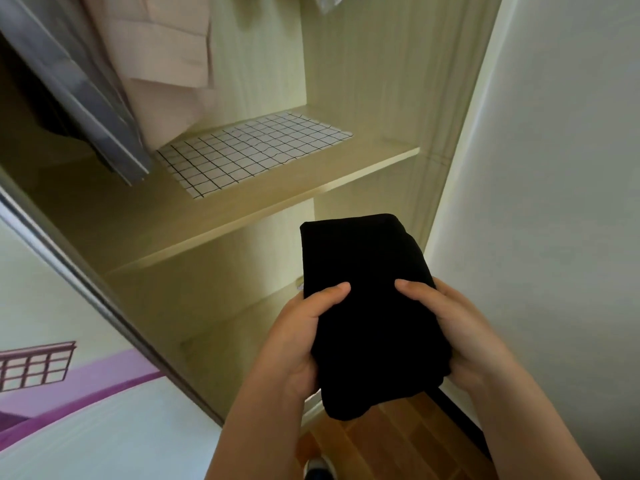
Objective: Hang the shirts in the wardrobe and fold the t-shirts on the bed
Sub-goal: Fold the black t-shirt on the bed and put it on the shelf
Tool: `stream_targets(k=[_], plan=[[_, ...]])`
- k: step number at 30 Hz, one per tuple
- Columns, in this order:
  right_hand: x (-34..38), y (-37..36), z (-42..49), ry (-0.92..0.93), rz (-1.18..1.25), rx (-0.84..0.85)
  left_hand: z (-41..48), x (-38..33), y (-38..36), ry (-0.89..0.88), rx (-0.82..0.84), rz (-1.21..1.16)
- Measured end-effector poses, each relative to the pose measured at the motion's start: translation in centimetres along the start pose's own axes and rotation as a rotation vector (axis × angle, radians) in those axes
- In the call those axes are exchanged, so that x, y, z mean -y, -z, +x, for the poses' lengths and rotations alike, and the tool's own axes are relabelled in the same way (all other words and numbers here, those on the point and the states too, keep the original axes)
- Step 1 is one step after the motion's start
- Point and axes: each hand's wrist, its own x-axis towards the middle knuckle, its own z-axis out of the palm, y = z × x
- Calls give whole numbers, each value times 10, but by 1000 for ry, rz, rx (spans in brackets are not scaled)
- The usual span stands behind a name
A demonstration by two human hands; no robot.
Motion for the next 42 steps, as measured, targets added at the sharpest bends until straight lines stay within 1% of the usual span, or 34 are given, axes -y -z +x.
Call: stream_targets(k=[6, 12, 16, 22, 26, 34, 42], plan=[[31, 7, 82, 18, -7, 30, 78, -39, 0, -34, 11, 11], [79, -7, 177, 68, -54, 97, 158, -102, 5, -86, 26, -28], [97, -23, 237, 107, -67, 111, 198, -140, 14, -156, -24, 7], [110, -33, 298, 80, -36, 136, 239, -171, 23, -132, -98, 14], [124, -41, 335, 74, -56, 180, 259, -189, 24, -175, -142, -15], [161, -54, 413, 47, -198, 288, 308, -224, 28, -272, -308, -10], [212, -57, 504, -1, -294, 382, 372, -271, 16, -242, -337, -139]])
